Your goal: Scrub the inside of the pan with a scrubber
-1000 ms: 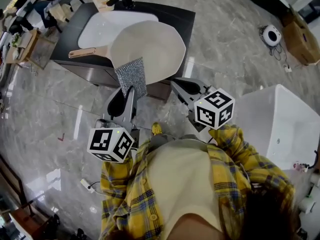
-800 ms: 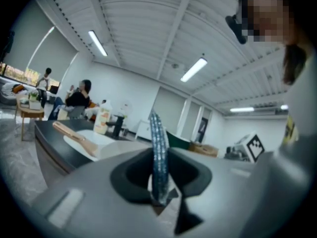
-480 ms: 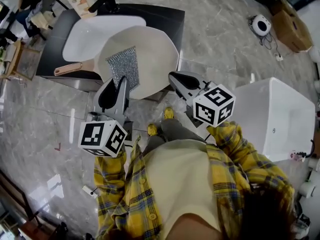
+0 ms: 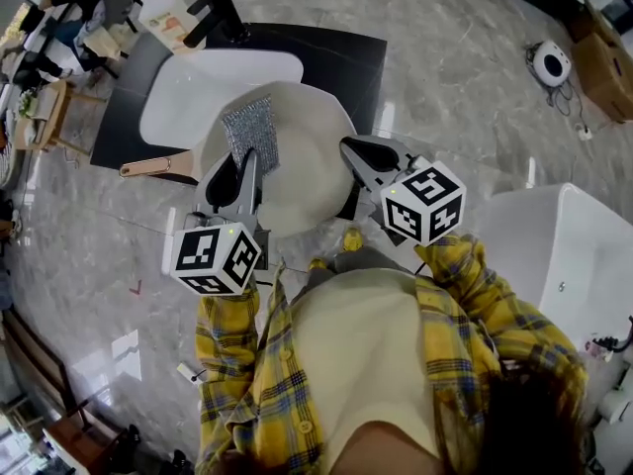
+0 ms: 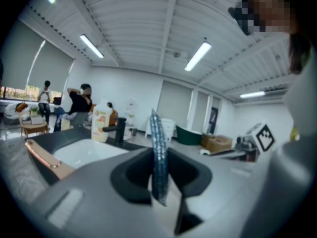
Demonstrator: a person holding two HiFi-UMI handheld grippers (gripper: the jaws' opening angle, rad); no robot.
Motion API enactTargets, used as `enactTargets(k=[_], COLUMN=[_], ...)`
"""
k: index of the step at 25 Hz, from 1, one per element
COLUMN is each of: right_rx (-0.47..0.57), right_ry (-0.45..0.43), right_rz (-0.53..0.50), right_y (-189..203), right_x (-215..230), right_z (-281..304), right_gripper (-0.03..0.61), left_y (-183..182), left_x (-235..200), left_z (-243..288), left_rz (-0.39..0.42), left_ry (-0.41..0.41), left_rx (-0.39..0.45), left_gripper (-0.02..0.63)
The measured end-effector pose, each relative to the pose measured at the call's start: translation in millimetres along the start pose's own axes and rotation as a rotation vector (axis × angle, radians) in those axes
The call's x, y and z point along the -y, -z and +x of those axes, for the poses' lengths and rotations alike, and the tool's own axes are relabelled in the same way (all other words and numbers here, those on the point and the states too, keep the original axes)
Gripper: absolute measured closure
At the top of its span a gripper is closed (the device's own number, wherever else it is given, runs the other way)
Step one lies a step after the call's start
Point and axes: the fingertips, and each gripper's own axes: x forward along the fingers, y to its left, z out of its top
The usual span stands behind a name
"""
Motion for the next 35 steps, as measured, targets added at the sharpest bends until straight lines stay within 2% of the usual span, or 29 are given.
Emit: enactTargets(k=[7,14,24,30,35], right_rx=[-0.014,-0.033,-0.023,-0.072,-0.090], right_ry=[-0.003,0.064,0.211,0.213,0.211], right_rz=[-0.007,-0.001,0.029,0.078,0.091], right_y=[-5,0,0,19,26], right_x=[41,63,81,82,80], right_z=[19,31,39,42,44], right_gripper=[0.563,0.563,0.561,0.561,0.561], left_y=[7,28,38,49,52], left_x=[-8,-22,-41,-43,-42], left_z=[60,89,116,127,131], left_rz=[0.046,0.111,0.131,0.145,0.164], left_ry=[-0.042,-0.051,-0.045,-0.038,-0.050], left_rx=[-0.058,-0.137,-0.138,-0.141,-0.111], left_gripper=[0.529,0.529,0.529,0.529,0.528])
